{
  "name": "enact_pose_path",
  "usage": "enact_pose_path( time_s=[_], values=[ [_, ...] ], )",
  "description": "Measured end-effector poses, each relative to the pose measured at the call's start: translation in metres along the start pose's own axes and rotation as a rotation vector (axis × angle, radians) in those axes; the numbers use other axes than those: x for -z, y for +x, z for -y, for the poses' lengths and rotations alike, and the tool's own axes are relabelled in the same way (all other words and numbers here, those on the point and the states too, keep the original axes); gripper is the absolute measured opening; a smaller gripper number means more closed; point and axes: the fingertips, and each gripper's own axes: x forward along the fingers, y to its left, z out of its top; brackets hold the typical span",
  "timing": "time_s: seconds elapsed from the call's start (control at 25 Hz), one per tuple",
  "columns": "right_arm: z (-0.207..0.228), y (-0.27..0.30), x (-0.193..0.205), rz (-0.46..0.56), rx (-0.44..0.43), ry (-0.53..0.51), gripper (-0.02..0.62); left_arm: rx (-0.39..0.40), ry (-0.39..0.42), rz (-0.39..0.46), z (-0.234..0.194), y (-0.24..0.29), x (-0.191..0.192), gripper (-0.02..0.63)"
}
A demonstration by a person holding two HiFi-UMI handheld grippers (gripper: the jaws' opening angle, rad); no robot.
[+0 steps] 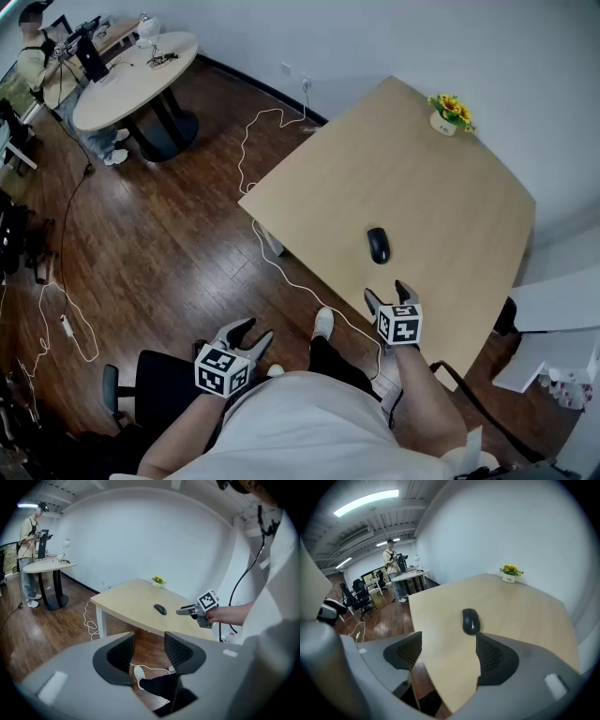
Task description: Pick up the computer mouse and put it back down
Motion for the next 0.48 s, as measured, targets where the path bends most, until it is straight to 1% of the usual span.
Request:
enact_pose_path(
  time_s=[0.2, 0.36, 0.48],
  values=[
    [0.057, 0.074, -0.04, -0.039, 0.019, 0.009, 0.365, -0.027, -0.038, 0.009, 0.005, 0.05, -0.048, 0.181],
    [0.078, 0.124, -0.049, -0.072, 0.013, 0.011, 0.365, -0.056, -0.035, -0.002, 0.008, 0.073, -0.072, 0.181],
    [0.084, 0.149, -0.046, -0.102, 0.024, 0.017, 0.365, -0.077, -0.039, -0.023, 0.007, 0.079, -0.079, 0.181]
  ],
)
